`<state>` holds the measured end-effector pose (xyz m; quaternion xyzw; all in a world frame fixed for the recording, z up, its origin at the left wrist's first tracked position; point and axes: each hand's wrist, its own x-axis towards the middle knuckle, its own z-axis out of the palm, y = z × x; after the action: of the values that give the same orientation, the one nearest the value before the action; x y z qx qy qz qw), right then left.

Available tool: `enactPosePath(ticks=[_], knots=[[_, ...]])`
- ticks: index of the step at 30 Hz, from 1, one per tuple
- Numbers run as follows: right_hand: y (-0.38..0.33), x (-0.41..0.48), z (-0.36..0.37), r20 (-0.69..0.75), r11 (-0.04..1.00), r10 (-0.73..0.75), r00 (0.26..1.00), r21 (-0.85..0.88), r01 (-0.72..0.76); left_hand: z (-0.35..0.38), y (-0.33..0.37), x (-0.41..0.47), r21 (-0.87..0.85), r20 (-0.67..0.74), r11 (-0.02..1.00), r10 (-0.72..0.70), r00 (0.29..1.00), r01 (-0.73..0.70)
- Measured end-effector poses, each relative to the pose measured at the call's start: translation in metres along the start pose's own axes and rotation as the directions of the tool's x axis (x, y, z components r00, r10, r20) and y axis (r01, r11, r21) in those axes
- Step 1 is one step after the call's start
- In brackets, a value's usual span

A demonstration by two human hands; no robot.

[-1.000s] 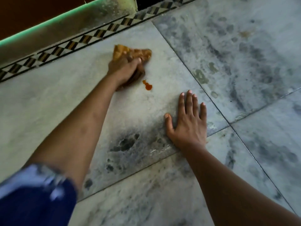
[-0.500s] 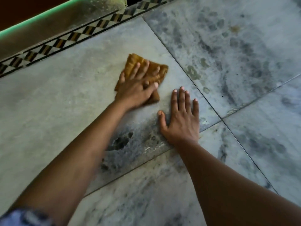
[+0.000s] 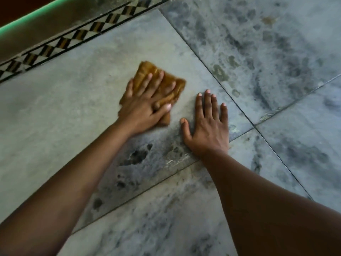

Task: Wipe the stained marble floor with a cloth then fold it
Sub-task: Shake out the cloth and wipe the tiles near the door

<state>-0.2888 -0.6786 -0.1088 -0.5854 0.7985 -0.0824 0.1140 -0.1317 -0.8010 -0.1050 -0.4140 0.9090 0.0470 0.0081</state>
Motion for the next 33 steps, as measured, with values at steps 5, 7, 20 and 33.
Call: enactPosePath(ticks=[5, 7, 20, 33], knots=[[0.0, 0.0, 0.002, -0.001, 1.0, 0.002, 1.0, 0.001, -0.002, -0.011, -0.074, -0.015, -0.008, 0.005, 0.908, -0.418, 0.908, 0.418], [0.001, 0.0, 0.002, 0.001, 1.0, 0.0, 1.0, 0.0, 0.0, -0.017, -0.081, 0.029, -0.069, 0.055, 0.821, -0.564, 0.824, 0.566], [0.0, 0.0, 0.002, -0.014, 1.0, 0.003, 1.0, 0.004, -0.003, -0.011, -0.058, -0.065, -0.013, 0.042, 0.985, -0.174, 0.984, 0.174], [-0.001, 0.001, 0.0, -0.008, 1.0, 0.005, 1.0, -0.021, -0.005, -0.003, 0.009, 0.012, -0.016, 0.015, 1.0, -0.005, 1.0, 0.005]])
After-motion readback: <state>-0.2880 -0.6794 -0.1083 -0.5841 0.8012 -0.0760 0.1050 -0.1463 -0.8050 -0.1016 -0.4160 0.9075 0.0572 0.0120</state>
